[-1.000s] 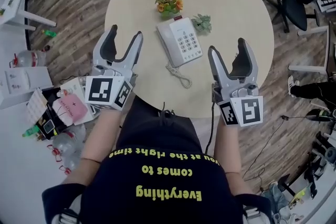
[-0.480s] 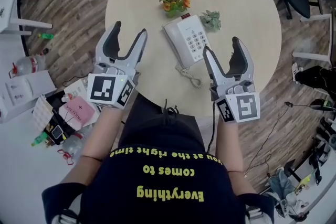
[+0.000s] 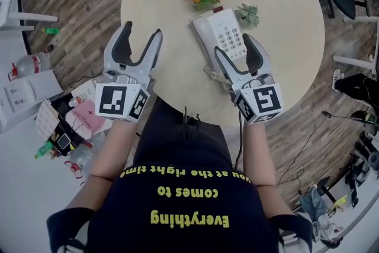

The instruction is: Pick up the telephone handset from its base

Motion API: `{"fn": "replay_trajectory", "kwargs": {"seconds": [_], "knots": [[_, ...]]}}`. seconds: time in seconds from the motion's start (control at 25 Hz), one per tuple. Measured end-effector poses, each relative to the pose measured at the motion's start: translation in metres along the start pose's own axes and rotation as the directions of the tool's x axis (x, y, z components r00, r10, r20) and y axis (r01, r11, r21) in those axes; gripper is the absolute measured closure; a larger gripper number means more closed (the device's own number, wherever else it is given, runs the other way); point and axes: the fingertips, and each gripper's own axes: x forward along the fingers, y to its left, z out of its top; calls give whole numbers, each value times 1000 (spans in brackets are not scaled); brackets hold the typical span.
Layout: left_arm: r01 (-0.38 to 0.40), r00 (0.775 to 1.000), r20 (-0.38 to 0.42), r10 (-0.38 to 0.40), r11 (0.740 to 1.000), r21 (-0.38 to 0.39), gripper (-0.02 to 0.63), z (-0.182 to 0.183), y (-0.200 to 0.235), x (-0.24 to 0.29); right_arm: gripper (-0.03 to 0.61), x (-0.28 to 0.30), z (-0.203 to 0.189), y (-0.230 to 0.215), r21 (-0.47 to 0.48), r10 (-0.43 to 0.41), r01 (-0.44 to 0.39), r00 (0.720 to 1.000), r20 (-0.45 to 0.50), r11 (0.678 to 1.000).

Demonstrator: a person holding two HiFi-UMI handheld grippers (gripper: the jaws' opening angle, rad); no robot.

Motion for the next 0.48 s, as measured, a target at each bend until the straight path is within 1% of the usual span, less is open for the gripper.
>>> {"fn": "replay_trajectory", "kwargs": {"seconds": [0.2, 0.48], "knots": [[-21, 1000, -14, 21, 1000, -7, 324, -7, 7, -9, 241, 25, -36, 9, -3, 59, -60, 990, -124, 998], [-45, 999, -28, 45, 999, -18, 324, -16, 16, -20, 241, 50, -86, 7, -37, 62, -74, 963, -262, 997]]}}
